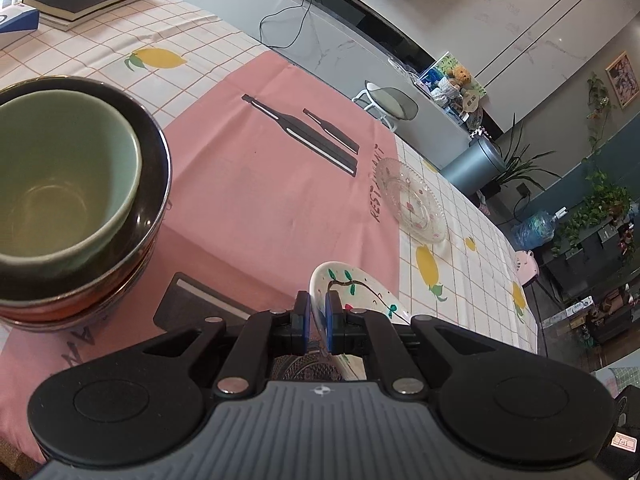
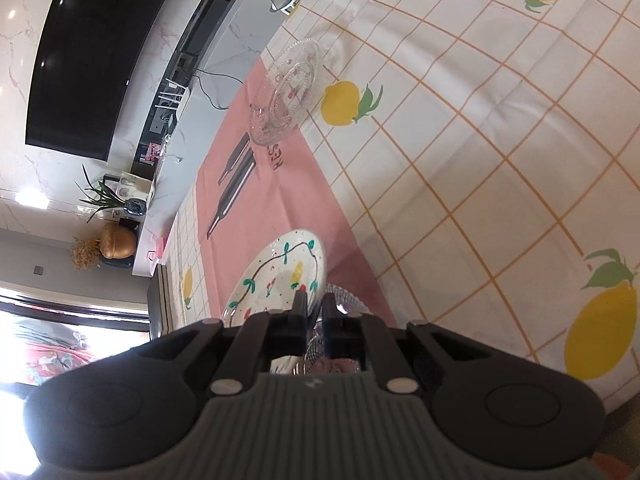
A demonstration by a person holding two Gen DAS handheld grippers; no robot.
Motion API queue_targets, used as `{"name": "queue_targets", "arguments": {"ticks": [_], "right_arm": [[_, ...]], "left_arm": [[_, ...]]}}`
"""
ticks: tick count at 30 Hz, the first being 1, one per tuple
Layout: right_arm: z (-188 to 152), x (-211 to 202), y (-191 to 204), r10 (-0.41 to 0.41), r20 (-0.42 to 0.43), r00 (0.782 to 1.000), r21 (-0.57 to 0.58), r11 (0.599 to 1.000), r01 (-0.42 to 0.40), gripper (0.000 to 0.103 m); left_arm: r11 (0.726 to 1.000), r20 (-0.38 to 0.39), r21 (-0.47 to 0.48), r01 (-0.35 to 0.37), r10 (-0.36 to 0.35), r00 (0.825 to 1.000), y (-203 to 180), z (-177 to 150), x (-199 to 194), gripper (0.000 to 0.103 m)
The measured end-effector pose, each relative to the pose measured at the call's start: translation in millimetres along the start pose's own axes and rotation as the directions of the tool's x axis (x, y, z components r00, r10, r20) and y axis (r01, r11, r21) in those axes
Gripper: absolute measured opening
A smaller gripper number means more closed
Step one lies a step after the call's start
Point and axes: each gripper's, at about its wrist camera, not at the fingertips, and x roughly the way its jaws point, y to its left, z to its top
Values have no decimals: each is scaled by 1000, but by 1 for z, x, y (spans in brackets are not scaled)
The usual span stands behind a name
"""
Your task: Organize plates and bowls
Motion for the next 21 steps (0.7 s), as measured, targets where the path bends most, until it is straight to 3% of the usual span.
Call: {"name": "queue_targets", "arguments": {"ticks": [21], "right_arm": [[-23, 2, 13, -182, -16, 983, -145, 973, 177, 6]], "left_arm": [[999, -76, 33, -36, 38, 996, 18, -29, -5, 9]]}}
